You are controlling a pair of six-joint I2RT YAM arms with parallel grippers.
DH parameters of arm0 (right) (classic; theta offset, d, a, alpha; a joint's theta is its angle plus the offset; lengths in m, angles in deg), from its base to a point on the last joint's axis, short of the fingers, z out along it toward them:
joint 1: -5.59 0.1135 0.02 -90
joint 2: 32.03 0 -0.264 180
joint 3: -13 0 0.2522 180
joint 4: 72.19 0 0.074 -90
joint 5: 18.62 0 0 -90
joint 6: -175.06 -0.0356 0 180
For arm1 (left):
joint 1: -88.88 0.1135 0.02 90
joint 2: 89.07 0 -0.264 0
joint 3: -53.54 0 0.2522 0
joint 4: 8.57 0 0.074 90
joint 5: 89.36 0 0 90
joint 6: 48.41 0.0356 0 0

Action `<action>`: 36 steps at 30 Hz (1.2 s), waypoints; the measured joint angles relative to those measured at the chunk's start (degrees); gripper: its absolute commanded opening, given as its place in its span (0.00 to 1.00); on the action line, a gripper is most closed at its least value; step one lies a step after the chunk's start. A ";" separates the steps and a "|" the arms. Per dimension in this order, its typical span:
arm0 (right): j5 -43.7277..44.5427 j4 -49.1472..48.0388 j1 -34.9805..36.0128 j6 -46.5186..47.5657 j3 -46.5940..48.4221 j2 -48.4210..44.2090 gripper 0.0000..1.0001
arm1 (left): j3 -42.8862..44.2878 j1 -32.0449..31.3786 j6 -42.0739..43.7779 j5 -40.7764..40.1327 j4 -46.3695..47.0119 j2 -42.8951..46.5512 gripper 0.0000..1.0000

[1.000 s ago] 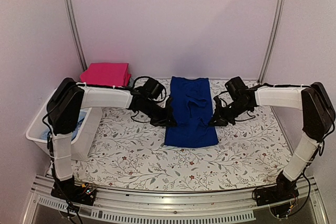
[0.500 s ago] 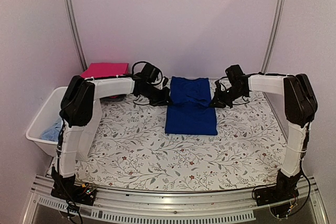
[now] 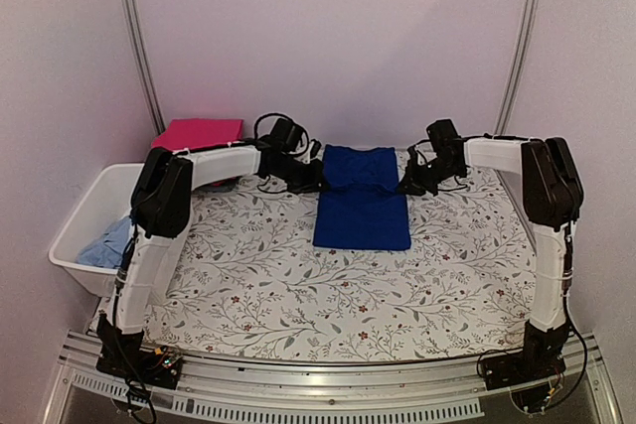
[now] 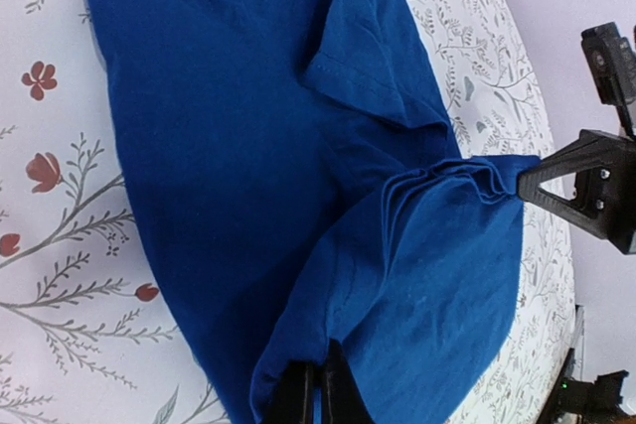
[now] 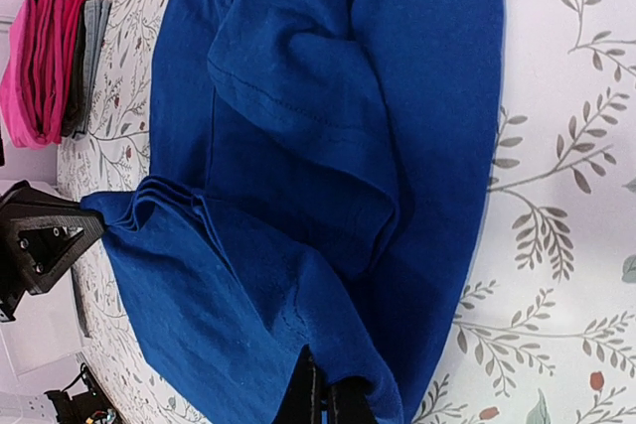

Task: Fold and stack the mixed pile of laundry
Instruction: Fold the rectangle-folded T-shirt at the center of the board.

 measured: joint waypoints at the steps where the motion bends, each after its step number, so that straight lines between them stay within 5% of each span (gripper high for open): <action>1: -0.17 -0.07 -0.09 0.04 1.01 0.94 0.00 | 0.55 0.09 0.00 0.11 0.15 -0.74 0.00; 6: -1.03 -0.37 -0.33 0.15 4.72 5.01 0.03 | 2.12 1.01 -0.33 0.57 0.28 -3.65 0.02; 11: -1.81 -0.31 -0.57 0.26 5.09 7.19 0.55 | 6.93 2.12 -0.35 1.09 -0.33 -7.21 0.43; 15: -3.04 0.02 -1.70 0.87 5.20 6.91 0.75 | 6.27 3.10 -0.48 1.01 0.00 -6.49 0.57; 21: -4.94 2.23 -3.82 1.90 3.93 1.29 0.77 | -7.32 4.22 0.92 2.67 1.42 4.17 0.57; 26: -12.20 -1.97 -2.84 -0.31 -6.19 -9.01 0.77 | -17.35 3.19 0.26 9.31 7.45 13.51 0.53; 36: -25.44 -19.17 9.70 -11.85 -22.29 -8.68 0.75 | -28.98 -5.86 -9.25 20.20 26.12 12.52 0.48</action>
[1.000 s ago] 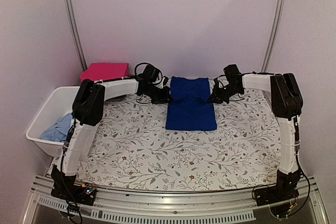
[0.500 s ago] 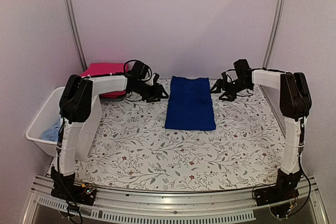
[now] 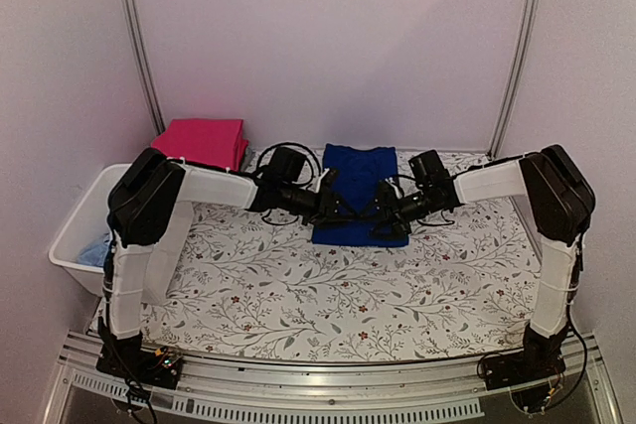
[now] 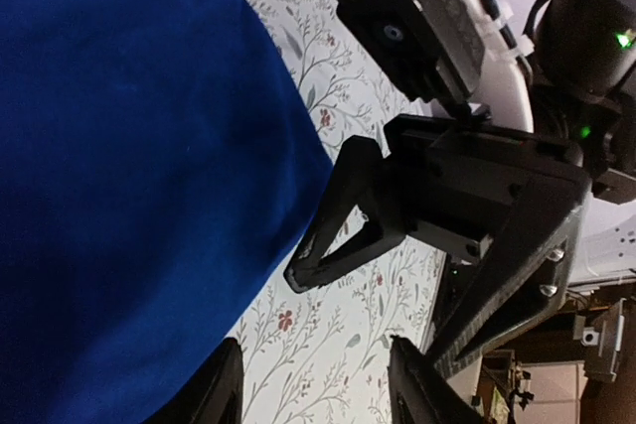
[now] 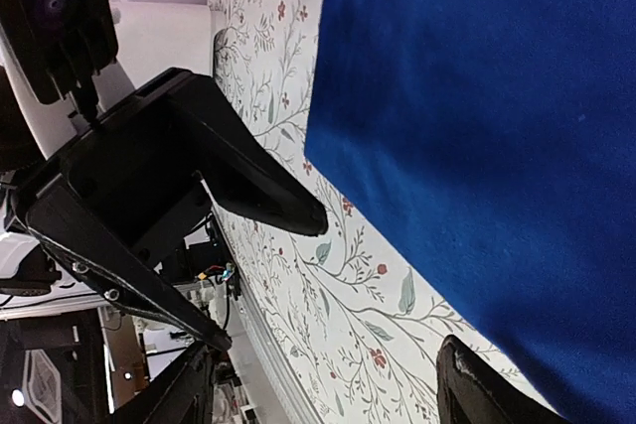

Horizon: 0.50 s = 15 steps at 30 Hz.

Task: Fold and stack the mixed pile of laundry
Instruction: Fold the rectangle-folded T-shirt at the center of the board, then smooth out the 2/3-rectangle-folded T-shirt at the center of the board.

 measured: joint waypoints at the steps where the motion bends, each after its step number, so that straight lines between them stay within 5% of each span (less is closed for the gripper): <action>1: -0.87 -1.40 0.04 -0.72 -0.96 0.79 0.74 | -0.83 -0.66 -1.33 0.22 1.79 -0.79 0.48; 15: -6.54 -10.43 -6.29 -2.73 -14.38 0.79 0.69 | -19.06 5.51 -7.82 3.93 14.12 1.66 0.47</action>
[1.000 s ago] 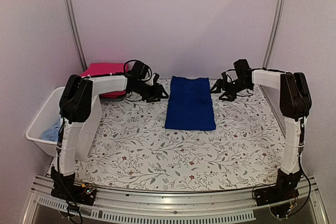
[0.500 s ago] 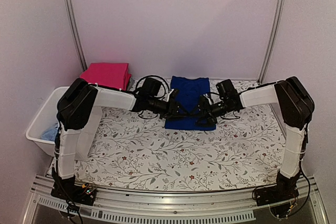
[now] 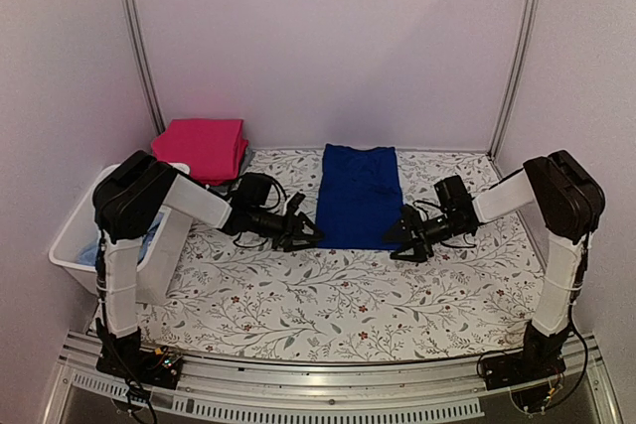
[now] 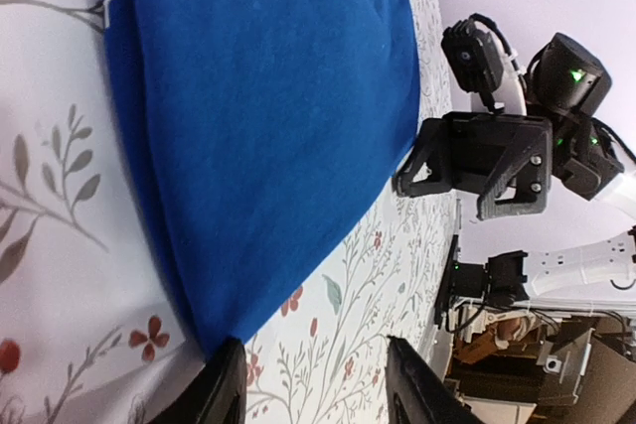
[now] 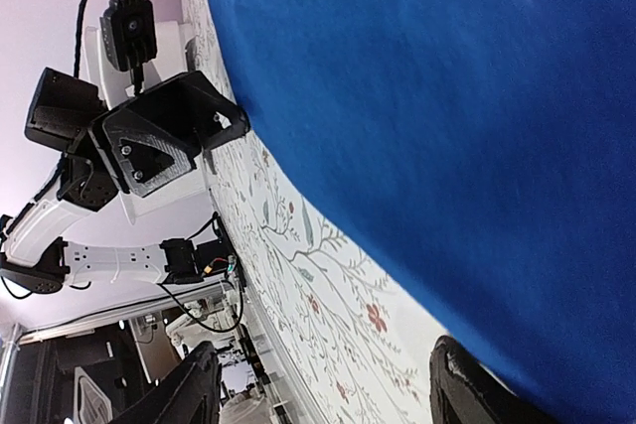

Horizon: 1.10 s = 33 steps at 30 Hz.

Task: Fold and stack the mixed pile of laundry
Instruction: Smooth out the 2/3-rectangle-folded T-shirt at the center of the board, then fold the 2/3-rectangle-folded T-shirt at the center of the board.

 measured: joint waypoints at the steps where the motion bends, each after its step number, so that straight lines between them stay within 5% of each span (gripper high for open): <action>1: 0.90 1.73 -0.20 0.26 -0.83 -1.53 0.66 | -0.85 0.22 0.44 -0.20 -0.66 1.01 0.47; 9: 10.49 15.23 -4.17 5.95 -1.44 -14.40 0.44 | -2.29 1.60 5.14 -6.99 -10.67 7.65 0.29; 20: 22.40 25.51 -3.76 13.07 6.12 -6.73 0.38 | 9.66 0.33 11.69 -16.35 -27.36 1.90 0.22; 33: 22.58 25.57 -1.44 14.97 6.84 -3.89 0.19 | 12.57 -2.67 13.92 -17.29 -31.12 0.55 0.15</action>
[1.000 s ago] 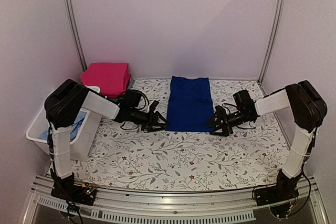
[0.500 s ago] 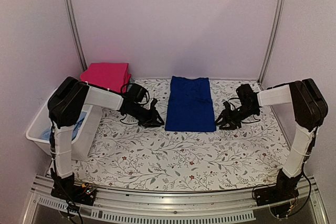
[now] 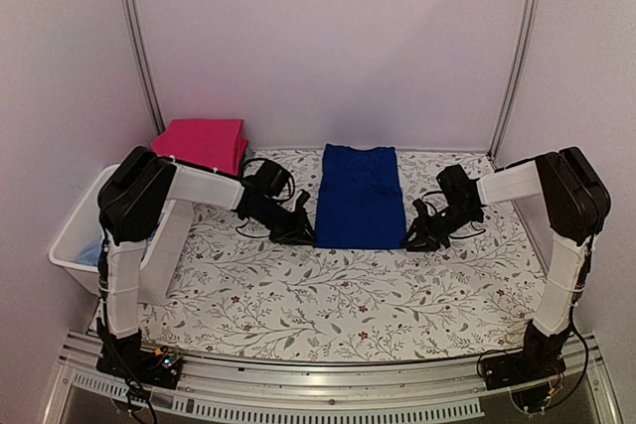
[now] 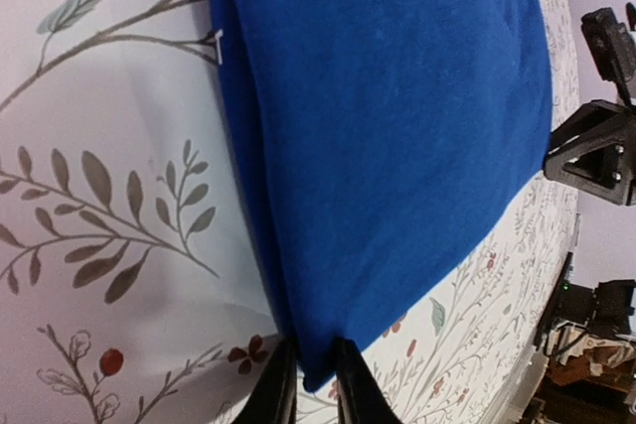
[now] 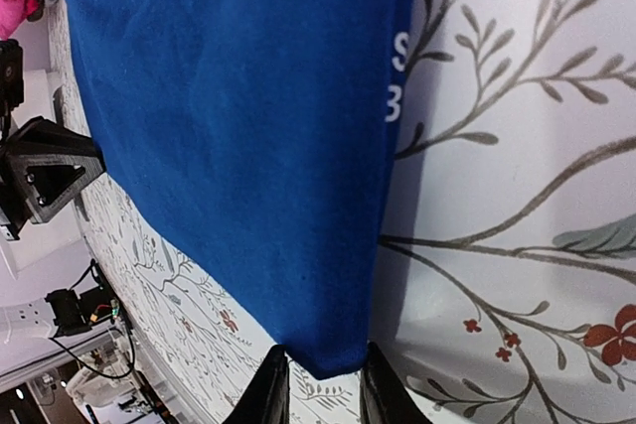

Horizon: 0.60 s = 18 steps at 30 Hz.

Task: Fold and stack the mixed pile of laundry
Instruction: Fold the 2/3-rectangle-folded T-shirt at the center of the board.

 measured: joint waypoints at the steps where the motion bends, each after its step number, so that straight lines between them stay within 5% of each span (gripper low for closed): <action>1: 0.00 -0.04 0.00 0.09 0.00 0.09 0.16 | -0.07 -0.07 0.00 0.09 0.07 0.00 0.13; 5: 0.02 -0.24 0.00 0.26 -0.02 0.48 0.01 | -0.33 -0.15 -0.28 0.26 0.26 -0.04 0.02; 18: -0.79 0.13 1.49 0.98 -5.62 -3.61 0.00 | -9.66 -1.49 0.00 2.86 2.19 5.35 0.00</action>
